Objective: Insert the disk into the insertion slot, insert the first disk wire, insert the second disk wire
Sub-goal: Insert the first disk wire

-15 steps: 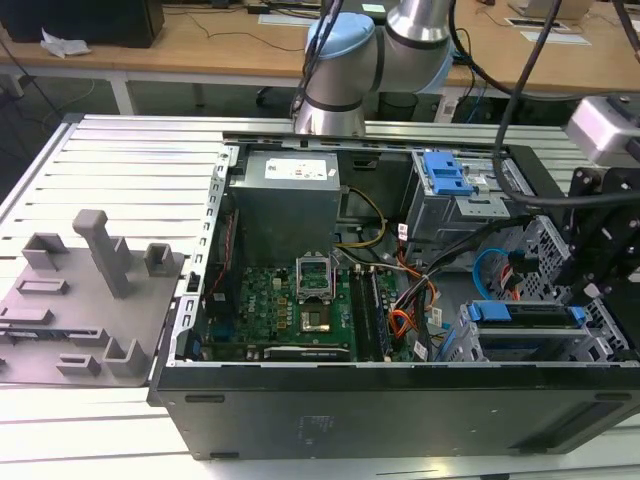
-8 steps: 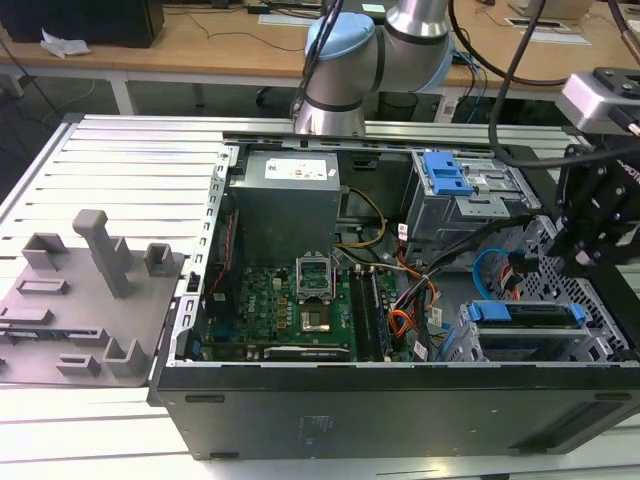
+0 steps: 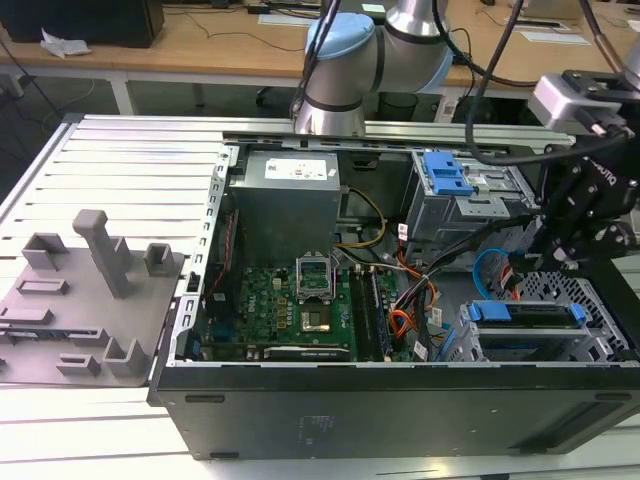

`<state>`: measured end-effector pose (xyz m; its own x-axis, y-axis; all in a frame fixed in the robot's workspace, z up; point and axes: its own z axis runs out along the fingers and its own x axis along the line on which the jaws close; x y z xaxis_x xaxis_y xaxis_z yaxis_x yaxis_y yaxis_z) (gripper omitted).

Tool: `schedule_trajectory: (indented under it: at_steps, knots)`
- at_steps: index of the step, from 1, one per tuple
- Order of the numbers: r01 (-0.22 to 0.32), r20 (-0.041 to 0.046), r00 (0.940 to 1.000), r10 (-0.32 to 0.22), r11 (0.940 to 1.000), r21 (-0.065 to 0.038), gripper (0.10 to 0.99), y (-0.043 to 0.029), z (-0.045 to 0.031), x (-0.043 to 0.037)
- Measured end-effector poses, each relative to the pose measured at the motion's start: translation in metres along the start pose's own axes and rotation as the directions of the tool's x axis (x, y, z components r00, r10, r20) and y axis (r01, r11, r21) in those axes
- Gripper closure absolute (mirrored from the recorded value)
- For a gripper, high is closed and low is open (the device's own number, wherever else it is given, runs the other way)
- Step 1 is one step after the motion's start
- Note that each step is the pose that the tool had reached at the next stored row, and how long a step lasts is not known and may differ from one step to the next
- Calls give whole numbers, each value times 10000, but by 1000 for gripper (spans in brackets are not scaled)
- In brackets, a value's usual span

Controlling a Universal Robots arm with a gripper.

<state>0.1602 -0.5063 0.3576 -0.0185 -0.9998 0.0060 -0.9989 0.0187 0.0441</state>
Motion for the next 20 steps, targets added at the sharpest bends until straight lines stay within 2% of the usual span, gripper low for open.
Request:
schedule_trajectory:
  at_steps: [3, 4, 8, 9, 10, 11, 17, 20]
  knots:
    - [0, 0, 10000, 0, 10000, 0, 784, 89, 43, 1]
    - [0, -3, 10000, 0, 10000, 0, 784, 91, 57, 1]
    - [0, -7, 10000, 0, 10000, 0, 784, 91, 59, 1]
    - [0, -8, 10000, 0, 10000, 0, 867, 91, 59, 1]
    - [0, -8, 10000, 0, 10000, 0, 867, 91, 59, 1]
    - [-1, -8, 10000, 1, 10000, 0, 918, 91, 59, 1]
    - [0, -9, 10000, 0, 10000, 0, 918, 90, 61, 9]
    - [-3, -23, 10000, 3, 10000, -4, 918, 19, 74, 22]
